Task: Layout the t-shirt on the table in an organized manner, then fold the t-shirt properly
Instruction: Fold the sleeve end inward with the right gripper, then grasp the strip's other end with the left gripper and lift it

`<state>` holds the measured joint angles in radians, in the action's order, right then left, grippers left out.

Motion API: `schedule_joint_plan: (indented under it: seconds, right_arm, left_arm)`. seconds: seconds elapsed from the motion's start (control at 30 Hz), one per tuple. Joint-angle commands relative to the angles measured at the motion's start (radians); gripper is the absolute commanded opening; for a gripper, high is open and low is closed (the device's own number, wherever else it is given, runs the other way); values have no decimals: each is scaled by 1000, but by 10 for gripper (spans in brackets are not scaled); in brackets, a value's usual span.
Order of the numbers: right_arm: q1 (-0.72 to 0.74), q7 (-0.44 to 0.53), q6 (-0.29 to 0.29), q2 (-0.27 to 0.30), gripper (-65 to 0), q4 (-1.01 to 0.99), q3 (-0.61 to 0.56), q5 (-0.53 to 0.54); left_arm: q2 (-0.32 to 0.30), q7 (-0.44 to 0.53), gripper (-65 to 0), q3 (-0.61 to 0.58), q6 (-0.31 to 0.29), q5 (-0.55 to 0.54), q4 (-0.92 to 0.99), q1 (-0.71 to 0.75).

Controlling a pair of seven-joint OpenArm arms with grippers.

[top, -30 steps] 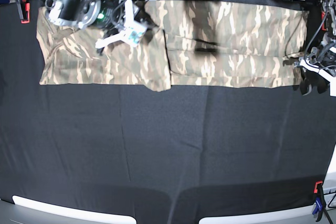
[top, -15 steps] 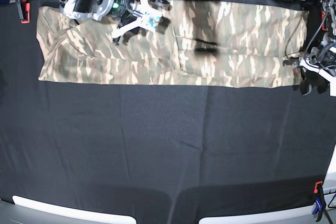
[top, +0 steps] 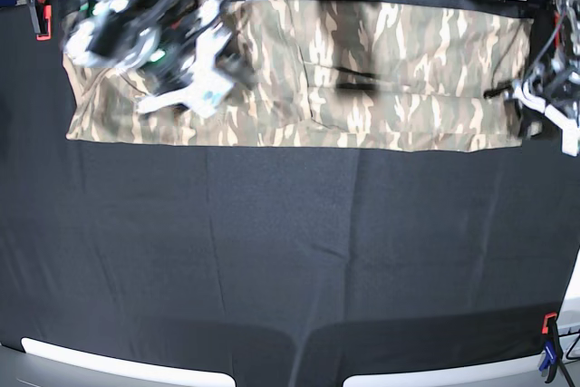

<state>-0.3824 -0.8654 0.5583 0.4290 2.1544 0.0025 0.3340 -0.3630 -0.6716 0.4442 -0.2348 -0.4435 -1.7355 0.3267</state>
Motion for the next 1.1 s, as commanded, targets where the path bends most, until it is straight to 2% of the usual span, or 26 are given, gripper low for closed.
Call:
schedule_joint_plan:
  seconds: [0.0, 0.07, 0.13, 0.27, 0.4, 0.47, 0.57, 0.67, 0.8, 0.93, 1.0, 1.07]
  right_arm:
    - [3, 20, -2, 8, -404, 21, 35, 28]
    - [2, 9, -2, 8, -404, 21, 98, 72]
    - [2, 6, -1, 8, -404, 21, 151, 112]
    - [2, 8, 11, 9, -404, 21, 219, 164]
    - [2, 8, 21, 9, -404, 21, 241, 174]
    - [2, 9, 21, 9, -404, 21, 240, 175]
    - [3, 13, 21, 8, -404, 21, 240, 175]
    - [3, 13, 21, 9, -404, 21, 240, 175]
    - [3, 13, 21, 9, -404, 21, 240, 175]
    - [3, 12, 21, 9, -404, 21, 240, 175]
    - [2, 12, 21, 9, -404, 21, 240, 175]
    - [3, 12, 21, 9, -404, 21, 240, 175]
  left_arm:
    - [-17, 32, -334, 7, 28, 17, 4, 4]
    - [-18, 44, -334, 7, 74, 47, 51, 5]
    - [-20, 48, -334, 7, 78, 49, 106, -1]
    - [-19, 51, -334, 7, 31, -23, 188, -3]
    - [-20, 13, -334, 7, 19, -49, 244, -19]
    - [-20, -18, -334, 7, -42, -103, 264, -23]
    - [-19, -87, -334, 7, -168, -230, 270, -23]
    - [-19, -122, -340, 7, -212, -293, 270, -26]
    - [-19, -120, -447, 7, -215, -317, 270, -28]
    - [-20, -92, -650, 7, -214, -275, 270, -28]
    - [-20, -60, -650, 7, -194, -223, 270, -28]
    - [-20, -32, -650, 7, -143, -164, 270, -31]
